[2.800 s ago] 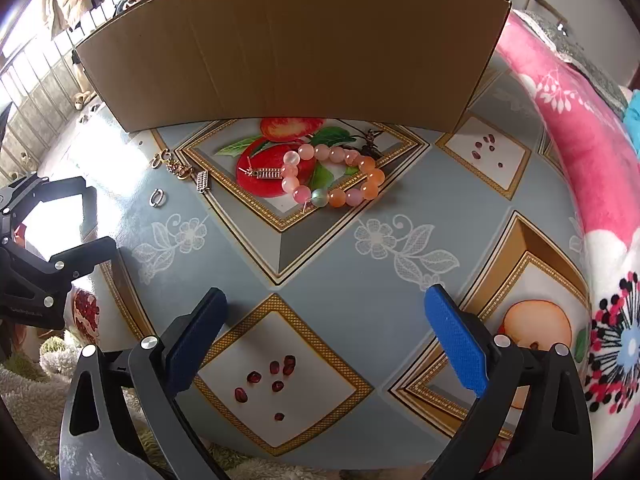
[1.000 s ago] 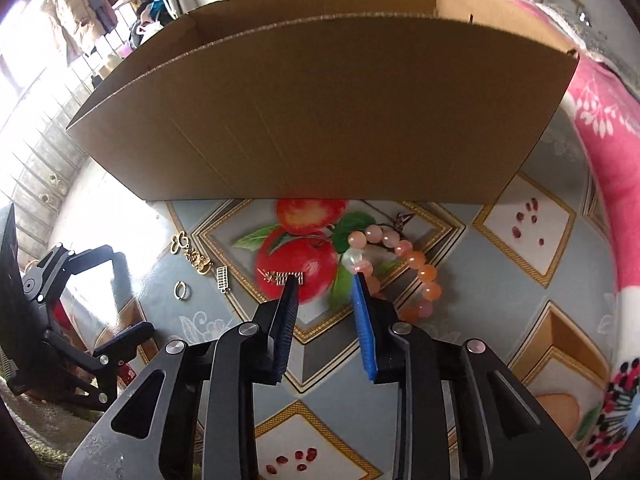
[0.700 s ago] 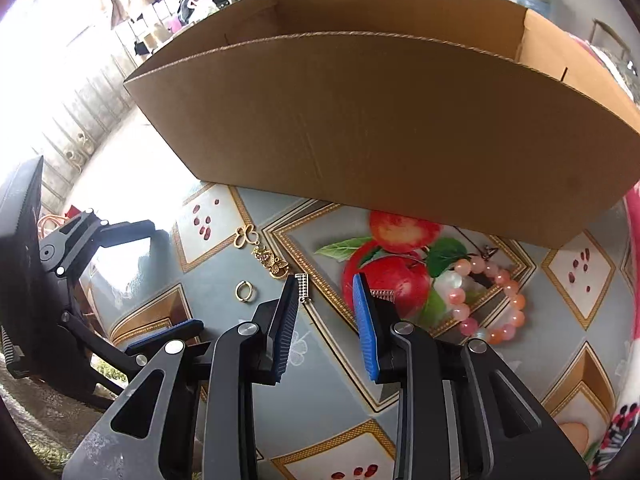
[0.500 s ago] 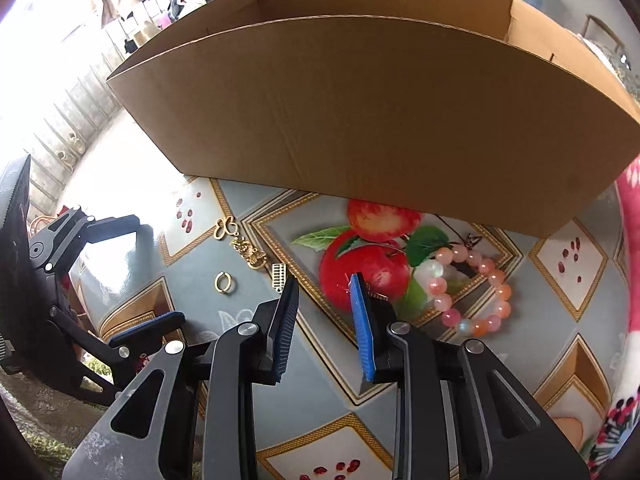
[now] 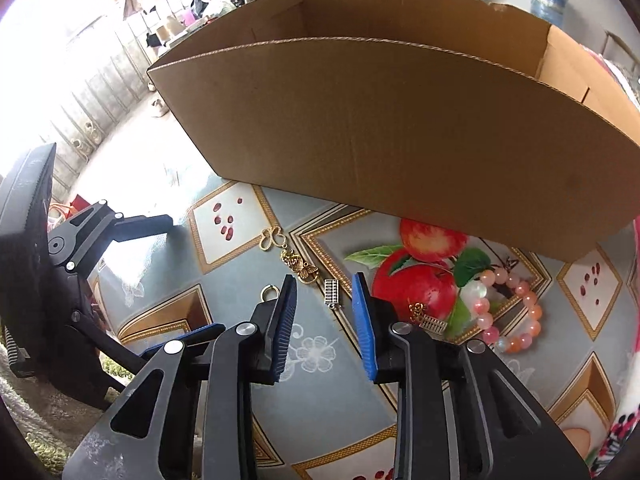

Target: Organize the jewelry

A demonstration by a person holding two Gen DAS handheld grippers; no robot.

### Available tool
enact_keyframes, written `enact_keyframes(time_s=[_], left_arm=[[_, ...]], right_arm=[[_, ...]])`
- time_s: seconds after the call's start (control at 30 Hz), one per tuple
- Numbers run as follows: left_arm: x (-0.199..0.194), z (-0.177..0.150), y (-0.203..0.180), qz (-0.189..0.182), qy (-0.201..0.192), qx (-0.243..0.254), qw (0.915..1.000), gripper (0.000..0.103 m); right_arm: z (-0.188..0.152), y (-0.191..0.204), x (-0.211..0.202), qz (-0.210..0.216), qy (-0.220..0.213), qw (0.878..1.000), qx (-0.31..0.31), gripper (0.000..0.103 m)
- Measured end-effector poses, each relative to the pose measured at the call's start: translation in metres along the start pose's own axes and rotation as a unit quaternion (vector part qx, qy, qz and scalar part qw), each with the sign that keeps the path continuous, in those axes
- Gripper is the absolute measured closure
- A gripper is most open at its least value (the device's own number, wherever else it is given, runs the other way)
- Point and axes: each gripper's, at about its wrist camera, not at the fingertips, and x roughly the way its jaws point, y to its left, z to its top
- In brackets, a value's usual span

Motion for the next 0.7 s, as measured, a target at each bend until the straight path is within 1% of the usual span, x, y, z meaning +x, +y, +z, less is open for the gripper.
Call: enact_keyframes(time_s=[0.07, 0.1, 0.17, 0.2, 0.27, 0.43, 0.5, 0.57, 0.6, 0.63, 0.7], left_arm=[[0.0, 0.0, 0.0, 0.0, -0.001, 0.0, 1.0, 0.004], [0.0, 0.0, 0.0, 0.0, -0.001, 0.0, 1.0, 0.004], [0.0, 0.0, 0.0, 0.0, -0.001, 0.001, 1.0, 0.004], [0.0, 0.0, 0.0, 0.0, -0.002, 0.001, 1.0, 0.004], [0.0, 0.0, 0.0, 0.0, -0.002, 0.001, 1.0, 0.004], [0.0, -0.001, 0.0, -0.001, -0.003, 0.002, 1.0, 0.004], [0.0, 0.0, 0.0, 0.0, -0.003, 0.002, 1.0, 0.004], [0.0, 0.0, 0.0, 0.0, -0.003, 0.002, 1.0, 0.004], [0.0, -0.001, 0.0, 0.0, -0.003, 0.002, 1.0, 0.004], [0.0, -0.001, 0.0, 0.0, -0.003, 0.002, 1.0, 0.004], [0.0, 0.0, 0.0, 0.0, -0.003, 0.002, 1.0, 0.004]], right_arm=[[0.001, 0.003, 0.006, -0.006, 0.008, 1.0, -0.007, 0.087], [0.001, 0.004, 0.01, -0.009, 0.017, 1.0, -0.007, 0.092], [0.001, 0.009, 0.014, -0.015, 0.016, 1.0, -0.007, 0.094], [0.0, 0.011, 0.014, -0.018, 0.018, 1.0, -0.01, 0.097], [-0.006, 0.004, 0.016, -0.02, 0.021, 1.0, -0.008, 0.098], [-0.016, -0.002, 0.012, -0.002, 0.034, 0.999, 0.02, 0.099], [-0.022, -0.009, 0.001, 0.008, 0.039, 0.999, 0.03, 0.099], [-0.028, -0.01, -0.002, 0.021, 0.041, 0.998, 0.039, 0.097], [-0.029, -0.012, -0.005, 0.026, 0.034, 0.998, 0.043, 0.092], [-0.029, -0.015, -0.009, 0.026, 0.026, 0.998, 0.044, 0.082], [-0.028, -0.02, -0.018, 0.007, 0.002, 0.999, 0.042, 0.072]])
